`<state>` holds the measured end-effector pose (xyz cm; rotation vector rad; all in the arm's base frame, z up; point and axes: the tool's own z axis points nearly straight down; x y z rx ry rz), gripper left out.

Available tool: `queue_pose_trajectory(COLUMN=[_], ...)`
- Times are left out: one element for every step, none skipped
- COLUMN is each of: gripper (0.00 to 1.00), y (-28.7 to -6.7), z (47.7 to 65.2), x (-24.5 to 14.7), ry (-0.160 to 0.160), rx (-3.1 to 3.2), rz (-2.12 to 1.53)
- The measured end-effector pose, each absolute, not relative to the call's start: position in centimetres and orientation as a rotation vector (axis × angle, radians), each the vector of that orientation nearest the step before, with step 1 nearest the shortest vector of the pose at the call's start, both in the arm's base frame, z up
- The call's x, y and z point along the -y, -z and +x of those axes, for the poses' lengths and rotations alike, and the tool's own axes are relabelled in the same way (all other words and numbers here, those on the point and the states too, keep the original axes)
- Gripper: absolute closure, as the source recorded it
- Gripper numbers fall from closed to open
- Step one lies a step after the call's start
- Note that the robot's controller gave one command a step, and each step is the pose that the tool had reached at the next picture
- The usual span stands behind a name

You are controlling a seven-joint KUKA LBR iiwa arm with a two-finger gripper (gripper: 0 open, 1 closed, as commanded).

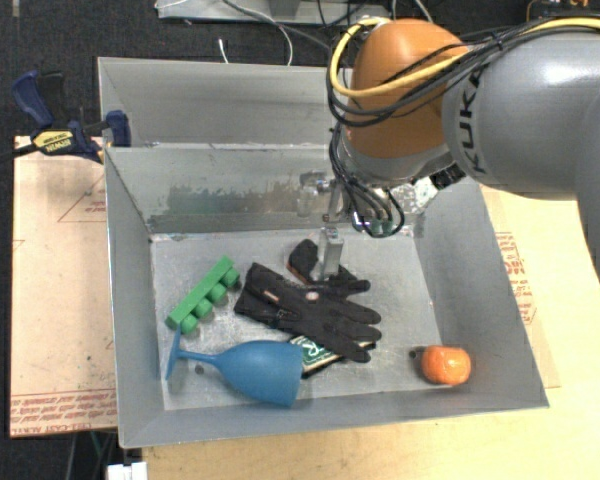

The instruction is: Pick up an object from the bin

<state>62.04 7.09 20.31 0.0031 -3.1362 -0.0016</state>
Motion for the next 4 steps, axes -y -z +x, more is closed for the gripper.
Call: queue_pose_trajectory(gripper=[0.00, 0.00, 0.00, 0.00], y=[-20.7, -7.1, -14.0, -8.0], z=[62.2, 56.1, 56.4, 56.3], x=[-7.0, -3.1, -2.7, -3.2], ry=[0.002, 0.012, 0.010, 0.014], rx=[3.144, 3.143, 3.141, 3.147], rz=[-0.001, -0.087, -0.337, -0.091])
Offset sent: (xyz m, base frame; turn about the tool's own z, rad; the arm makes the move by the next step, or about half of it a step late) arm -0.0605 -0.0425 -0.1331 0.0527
